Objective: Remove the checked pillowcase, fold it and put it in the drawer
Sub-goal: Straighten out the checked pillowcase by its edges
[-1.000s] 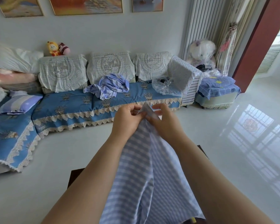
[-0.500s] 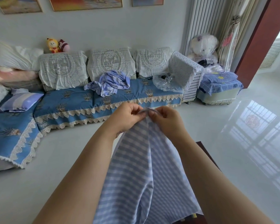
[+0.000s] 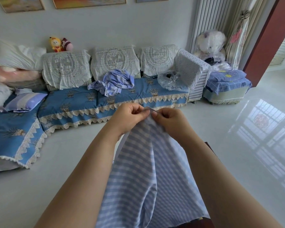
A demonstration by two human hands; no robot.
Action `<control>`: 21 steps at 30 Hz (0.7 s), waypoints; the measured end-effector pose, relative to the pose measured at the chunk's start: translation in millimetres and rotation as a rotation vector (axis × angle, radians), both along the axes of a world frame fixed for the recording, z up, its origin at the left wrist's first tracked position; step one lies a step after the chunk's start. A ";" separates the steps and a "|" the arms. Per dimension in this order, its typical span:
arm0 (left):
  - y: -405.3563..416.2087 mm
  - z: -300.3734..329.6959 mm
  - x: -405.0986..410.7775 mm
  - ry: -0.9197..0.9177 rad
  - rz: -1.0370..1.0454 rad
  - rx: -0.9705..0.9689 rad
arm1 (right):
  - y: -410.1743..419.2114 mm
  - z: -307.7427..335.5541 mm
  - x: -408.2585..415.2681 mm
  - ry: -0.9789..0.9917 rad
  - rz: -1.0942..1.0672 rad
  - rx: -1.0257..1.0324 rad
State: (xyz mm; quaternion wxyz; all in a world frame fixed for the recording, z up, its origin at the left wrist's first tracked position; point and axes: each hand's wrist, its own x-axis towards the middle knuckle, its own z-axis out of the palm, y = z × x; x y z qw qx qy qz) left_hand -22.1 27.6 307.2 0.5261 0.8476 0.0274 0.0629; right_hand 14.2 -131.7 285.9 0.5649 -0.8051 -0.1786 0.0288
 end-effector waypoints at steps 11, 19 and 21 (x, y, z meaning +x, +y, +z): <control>-8.5 3.7 -6.0 -0.139 0.103 0.288 | 5.3 -7.0 -0.7 -0.013 -0.039 0.063; -17.9 0.0 -0.7 -0.210 0.249 0.171 | 9.9 -13.5 -3.6 -0.064 -0.179 0.106; -14.8 5.8 4.9 -0.233 0.298 0.125 | 9.2 -19.4 -7.6 -0.110 -0.245 0.120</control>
